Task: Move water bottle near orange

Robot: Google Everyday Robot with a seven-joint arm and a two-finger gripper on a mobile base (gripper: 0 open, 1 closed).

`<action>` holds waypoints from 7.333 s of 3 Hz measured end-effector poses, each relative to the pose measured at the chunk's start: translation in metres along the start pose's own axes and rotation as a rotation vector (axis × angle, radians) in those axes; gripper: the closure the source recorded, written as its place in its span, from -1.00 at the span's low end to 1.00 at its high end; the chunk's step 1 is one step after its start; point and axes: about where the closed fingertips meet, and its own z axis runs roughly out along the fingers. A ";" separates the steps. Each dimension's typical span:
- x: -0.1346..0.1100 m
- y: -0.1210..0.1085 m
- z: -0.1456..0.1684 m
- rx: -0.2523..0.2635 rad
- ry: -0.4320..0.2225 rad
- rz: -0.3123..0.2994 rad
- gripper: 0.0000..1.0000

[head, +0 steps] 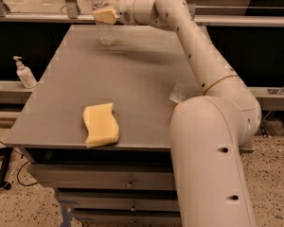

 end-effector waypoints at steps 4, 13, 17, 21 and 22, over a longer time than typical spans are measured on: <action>-0.043 0.058 -0.104 -0.106 -0.052 0.047 1.00; -0.041 0.199 -0.208 -0.363 0.001 0.052 1.00; -0.016 0.170 -0.298 -0.377 -0.020 0.093 1.00; 0.010 0.162 -0.323 -0.426 -0.010 0.043 1.00; 0.023 0.169 -0.346 -0.466 -0.002 0.026 1.00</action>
Offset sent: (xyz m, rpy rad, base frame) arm -0.0591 -0.0476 0.0313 0.0693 0.0328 0.0359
